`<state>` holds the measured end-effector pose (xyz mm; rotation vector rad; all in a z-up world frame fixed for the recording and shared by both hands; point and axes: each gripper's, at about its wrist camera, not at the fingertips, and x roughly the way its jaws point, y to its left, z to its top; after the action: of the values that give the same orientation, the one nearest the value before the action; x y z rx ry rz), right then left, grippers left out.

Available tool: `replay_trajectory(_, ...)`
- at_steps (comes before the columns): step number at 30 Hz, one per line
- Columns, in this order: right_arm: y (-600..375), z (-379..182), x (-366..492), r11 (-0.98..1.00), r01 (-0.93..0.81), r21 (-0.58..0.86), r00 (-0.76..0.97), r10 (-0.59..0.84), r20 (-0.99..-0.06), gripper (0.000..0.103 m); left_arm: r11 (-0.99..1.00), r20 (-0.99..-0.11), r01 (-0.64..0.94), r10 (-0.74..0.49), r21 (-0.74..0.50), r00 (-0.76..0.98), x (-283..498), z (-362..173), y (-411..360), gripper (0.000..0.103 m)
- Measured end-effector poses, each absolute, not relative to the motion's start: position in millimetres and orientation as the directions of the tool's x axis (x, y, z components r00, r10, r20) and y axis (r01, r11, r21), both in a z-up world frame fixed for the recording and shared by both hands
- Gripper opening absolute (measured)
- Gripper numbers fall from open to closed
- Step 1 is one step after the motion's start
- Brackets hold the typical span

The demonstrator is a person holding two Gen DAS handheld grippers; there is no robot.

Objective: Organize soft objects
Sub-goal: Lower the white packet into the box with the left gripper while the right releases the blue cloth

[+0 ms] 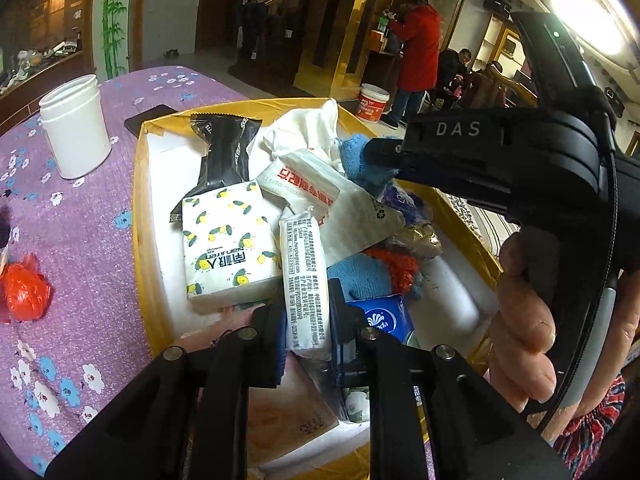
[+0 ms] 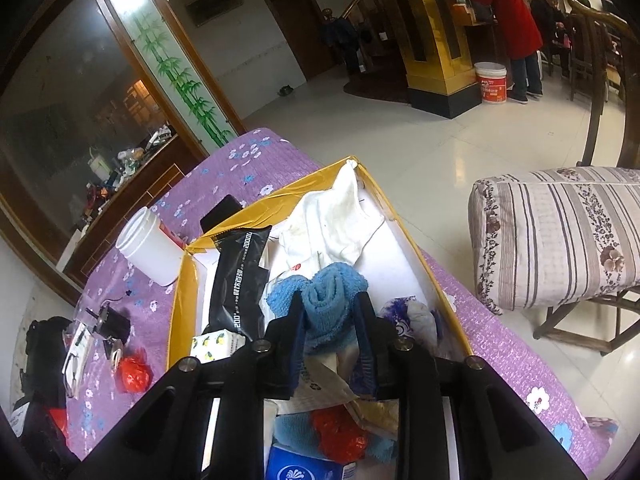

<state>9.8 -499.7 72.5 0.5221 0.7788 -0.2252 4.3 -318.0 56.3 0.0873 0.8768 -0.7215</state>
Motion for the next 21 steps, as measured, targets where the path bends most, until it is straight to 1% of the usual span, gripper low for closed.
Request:
replay_trajectory(2,-500,74,7,0.848,0.382,0.368,0.701,-0.006,-0.713,0.029,0.764,-0.721,0.608,-0.543,-0.214,0.43,3,58,-316,0.025)
replay_trajectory(3,-500,74,6,0.846,0.381,0.374,0.705,-0.004,-0.709,0.03,0.764,-0.715,0.608,-0.547,-0.214,0.435,2,59,-315,0.031)
replay_trajectory(4,-500,75,3,0.843,0.377,0.383,0.713,0.0,-0.701,0.032,0.762,-0.71,0.609,-0.552,-0.218,0.437,2,59,-314,0.038)
replay_trajectory(5,-500,77,1,0.842,0.373,0.389,0.719,0.002,-0.695,0.035,0.758,-0.7,0.612,-0.564,-0.226,0.439,1,61,-312,0.041)
replay_trajectory(7,-500,79,-2,0.84,0.369,0.398,0.731,0.002,-0.683,0.04,0.752,-0.687,0.617,-0.576,-0.233,0.443,1,64,-311,0.053)
replay_trajectory(9,-500,83,-7,0.838,0.363,0.407,0.744,0.002,-0.668,0.044,0.759,-0.676,0.613,-0.571,-0.22,0.465,-1,66,-309,0.06)
replay_trajectory(21,-495,103,-40,0.847,0.336,0.412,0.781,-0.006,-0.624,0.045,0.78,-0.671,0.582,-0.559,-0.228,0.487,4,64,-300,0.06)
